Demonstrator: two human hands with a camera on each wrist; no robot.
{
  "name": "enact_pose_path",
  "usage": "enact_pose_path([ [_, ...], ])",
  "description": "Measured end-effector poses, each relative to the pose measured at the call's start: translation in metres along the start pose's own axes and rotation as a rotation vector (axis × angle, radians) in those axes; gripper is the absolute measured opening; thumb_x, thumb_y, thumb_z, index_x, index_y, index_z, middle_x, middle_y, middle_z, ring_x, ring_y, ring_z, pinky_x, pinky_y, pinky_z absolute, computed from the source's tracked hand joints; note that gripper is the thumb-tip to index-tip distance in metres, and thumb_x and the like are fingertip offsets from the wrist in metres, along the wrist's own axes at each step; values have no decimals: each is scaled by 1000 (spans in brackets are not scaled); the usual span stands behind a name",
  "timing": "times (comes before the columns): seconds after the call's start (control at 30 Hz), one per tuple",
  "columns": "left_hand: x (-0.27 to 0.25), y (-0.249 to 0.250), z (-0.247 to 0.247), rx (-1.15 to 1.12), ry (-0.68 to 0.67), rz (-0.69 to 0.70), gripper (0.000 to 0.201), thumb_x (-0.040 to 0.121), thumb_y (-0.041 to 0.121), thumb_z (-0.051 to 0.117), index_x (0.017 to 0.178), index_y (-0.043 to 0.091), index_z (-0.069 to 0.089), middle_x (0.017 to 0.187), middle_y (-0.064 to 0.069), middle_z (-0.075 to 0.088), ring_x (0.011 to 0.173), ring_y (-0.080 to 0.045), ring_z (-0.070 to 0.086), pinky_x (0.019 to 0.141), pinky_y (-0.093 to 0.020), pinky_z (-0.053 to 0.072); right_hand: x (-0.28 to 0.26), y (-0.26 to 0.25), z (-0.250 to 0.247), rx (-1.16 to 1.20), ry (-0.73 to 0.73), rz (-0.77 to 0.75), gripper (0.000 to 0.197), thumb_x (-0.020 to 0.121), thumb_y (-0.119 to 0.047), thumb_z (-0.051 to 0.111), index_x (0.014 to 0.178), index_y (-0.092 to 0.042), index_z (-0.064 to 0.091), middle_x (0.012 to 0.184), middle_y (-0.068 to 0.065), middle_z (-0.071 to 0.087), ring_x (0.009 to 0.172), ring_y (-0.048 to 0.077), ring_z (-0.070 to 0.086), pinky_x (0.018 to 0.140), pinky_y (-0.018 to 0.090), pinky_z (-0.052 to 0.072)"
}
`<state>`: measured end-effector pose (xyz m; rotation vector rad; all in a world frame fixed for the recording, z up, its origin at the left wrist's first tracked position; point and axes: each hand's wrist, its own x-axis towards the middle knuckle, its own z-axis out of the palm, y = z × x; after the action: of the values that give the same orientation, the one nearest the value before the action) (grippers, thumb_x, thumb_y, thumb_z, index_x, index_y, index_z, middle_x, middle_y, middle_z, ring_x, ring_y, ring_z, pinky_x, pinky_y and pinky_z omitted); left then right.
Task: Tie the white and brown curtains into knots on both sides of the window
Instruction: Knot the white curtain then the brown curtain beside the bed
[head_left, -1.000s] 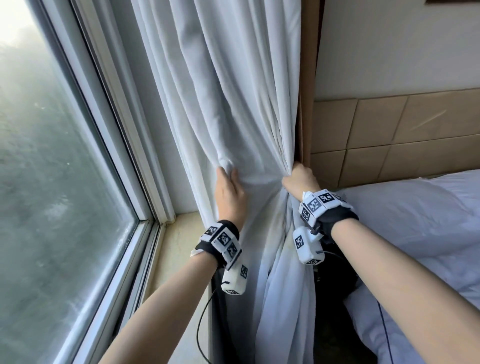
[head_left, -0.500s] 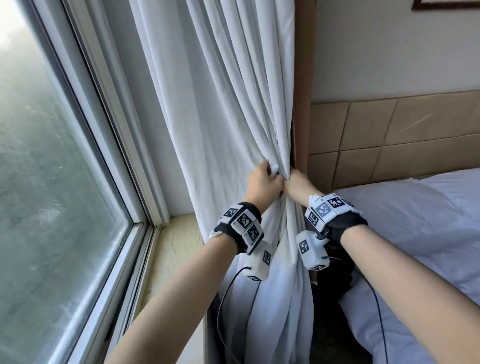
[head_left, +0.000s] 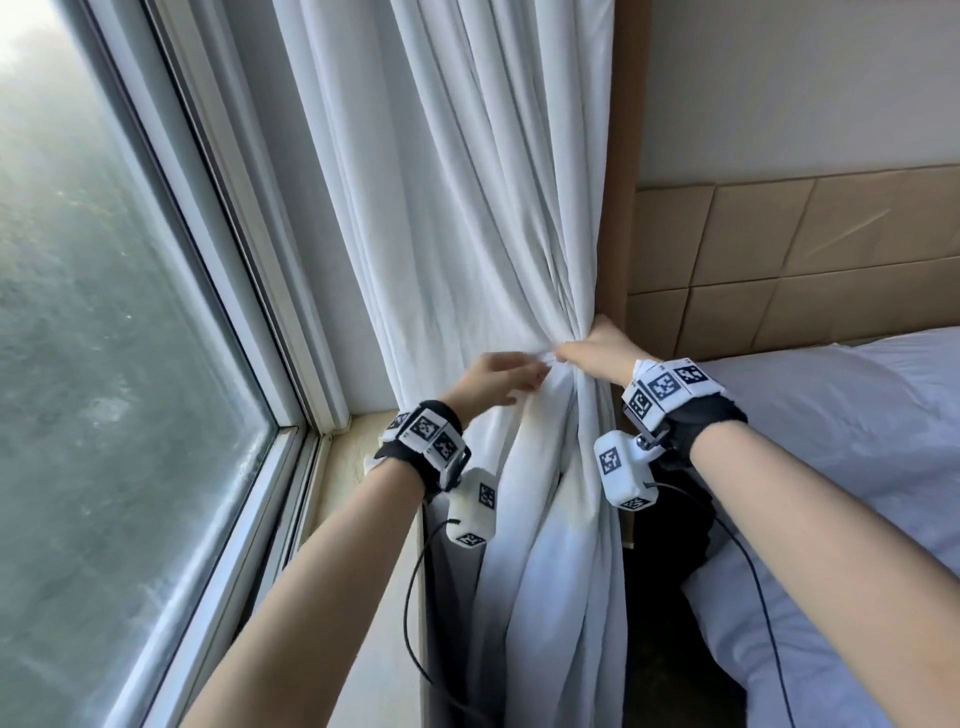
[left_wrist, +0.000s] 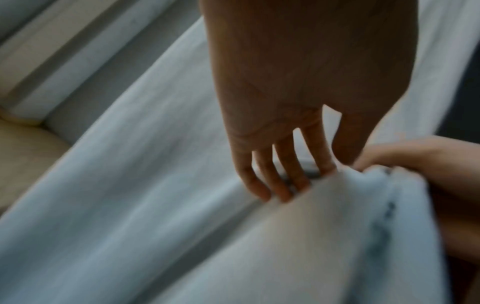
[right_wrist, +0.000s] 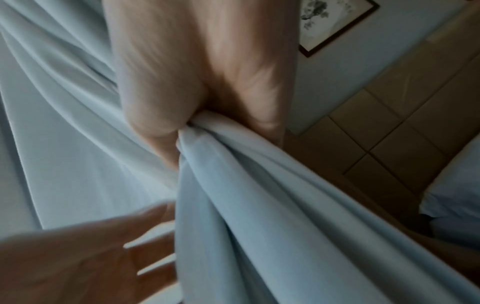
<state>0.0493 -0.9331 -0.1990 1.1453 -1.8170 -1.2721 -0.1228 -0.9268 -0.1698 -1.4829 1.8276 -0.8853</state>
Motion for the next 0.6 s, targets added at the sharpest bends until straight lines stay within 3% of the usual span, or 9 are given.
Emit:
enact_pose_path([
  [0.1,16,-10,-34,-90,337,-4,33,93,29,61,122,15,56,113,-5,62,105,-22,59,82,-35,49,-4,-8,3,44,-4,-4,54,57,-18,63,110,-5,60,102,5,64,96,21,60,80,27,48],
  [0.17,22,-12,-50,-199,429,-52,56,88,42,64,137,25,42,127,2,51,112,-17,50,88,-42,45,-8,-11,5,97,-6,-1,43,54,-12,59,96,-4,61,92,6,61,85,21,58,66,23,44],
  [0.27,30,-8,-53,-322,259,-145,77,83,61,60,148,37,25,147,7,34,132,-18,36,105,-52,34,-15,-18,9,113,-68,31,14,51,-7,55,61,-11,45,68,1,46,62,15,45,52,22,33],
  [0.33,38,-2,-38,-367,138,-152,76,80,66,55,145,30,38,146,5,44,134,-21,40,108,-51,35,-19,-22,11,110,-97,34,17,49,-6,53,54,-12,38,62,1,40,58,14,39,52,22,29],
  [0.4,43,11,-19,-442,138,-134,47,91,51,48,119,17,62,113,4,69,115,-15,59,99,-33,46,-22,-25,12,119,-87,62,15,42,-8,48,53,-12,38,62,1,39,57,15,38,50,21,28],
  [0.43,42,19,-9,-481,148,-123,35,98,39,42,106,11,63,96,5,73,101,-11,64,90,-25,49,-23,-26,11,116,-91,73,16,41,-9,47,53,-12,38,62,1,39,56,14,37,48,20,27],
  [0.47,41,25,-1,-493,162,-126,31,103,28,35,105,9,60,93,6,70,95,-9,63,85,-22,49,-25,-28,11,112,-102,79,16,42,-9,48,53,-12,37,62,1,37,55,14,35,45,19,27],
  [0.53,40,28,9,-416,173,-128,34,105,21,29,129,7,49,110,-1,55,103,-15,52,88,-29,45,-29,-28,11,112,-116,62,19,47,-7,52,52,-12,34,61,0,35,54,13,32,35,14,26],
  [0.6,40,32,15,-350,176,-123,40,105,10,28,142,-4,35,116,-3,43,112,-18,45,93,-30,42,-29,-28,8,130,-95,40,19,45,-7,50,51,-12,33,59,-1,35,53,13,32,31,11,24],
])
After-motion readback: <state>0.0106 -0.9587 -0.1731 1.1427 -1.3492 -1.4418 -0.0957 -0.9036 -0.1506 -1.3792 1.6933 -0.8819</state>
